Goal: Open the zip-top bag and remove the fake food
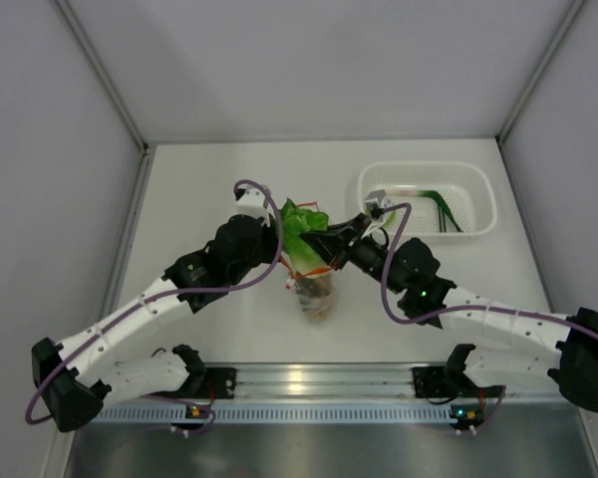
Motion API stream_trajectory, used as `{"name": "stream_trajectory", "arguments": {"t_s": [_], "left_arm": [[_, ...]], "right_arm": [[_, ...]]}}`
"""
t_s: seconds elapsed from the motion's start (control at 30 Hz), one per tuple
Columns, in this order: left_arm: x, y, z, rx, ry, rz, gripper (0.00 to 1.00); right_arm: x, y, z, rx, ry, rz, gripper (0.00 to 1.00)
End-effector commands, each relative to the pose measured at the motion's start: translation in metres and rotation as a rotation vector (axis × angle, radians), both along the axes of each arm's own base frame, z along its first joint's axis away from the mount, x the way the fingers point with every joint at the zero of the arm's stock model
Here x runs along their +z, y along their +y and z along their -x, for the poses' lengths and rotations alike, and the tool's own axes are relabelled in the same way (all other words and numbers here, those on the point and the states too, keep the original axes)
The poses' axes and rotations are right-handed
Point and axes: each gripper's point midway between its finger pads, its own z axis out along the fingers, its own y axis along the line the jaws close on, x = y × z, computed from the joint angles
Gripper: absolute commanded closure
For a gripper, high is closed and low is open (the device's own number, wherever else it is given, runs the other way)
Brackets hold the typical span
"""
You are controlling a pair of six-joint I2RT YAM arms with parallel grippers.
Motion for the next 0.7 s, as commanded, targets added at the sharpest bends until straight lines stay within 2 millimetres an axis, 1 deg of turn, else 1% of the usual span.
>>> {"name": "stream_trajectory", "arguments": {"t_s": [0.0,0.03,0.07,0.1,0.17,0.3,0.47,0.67], "left_arm": [[0.004,-0.005,0.003,-0.037,-0.019,0.015,1.00],[0.002,-0.003,0.002,-0.028,-0.020,0.012,1.00],[-0.002,0.001,0.001,-0.008,-0.018,-0.003,1.00],[-0.003,0.003,0.001,-0.001,-0.020,-0.004,1.00],[-0.006,0.009,-0.001,0.032,-0.022,-0.015,1.00],[-0.004,0.016,-0.002,0.071,-0.033,-0.006,1.00],[0.000,0.017,-0.002,0.082,-0.037,0.012,1.00],[-0.002,0.020,-0.001,0.097,-0.035,0.015,1.00]], "right_arm": [[0.076,-0.019,-0.001,-0.059,-0.149,-0.177,1.00],[0.079,-0.020,-0.002,-0.069,-0.146,-0.174,1.00],[0.085,-0.026,-0.004,-0.094,-0.145,-0.184,1.00],[0.085,-0.028,-0.006,-0.109,-0.139,-0.182,1.00],[0.094,-0.037,-0.009,-0.142,-0.133,-0.201,1.00],[0.099,-0.052,-0.017,-0.214,-0.091,-0.212,1.00],[0.108,-0.065,-0.018,-0.249,-0.092,-0.251,1.00],[0.136,-0.086,-0.014,-0.260,-0.115,-0.391,1.00]]}}
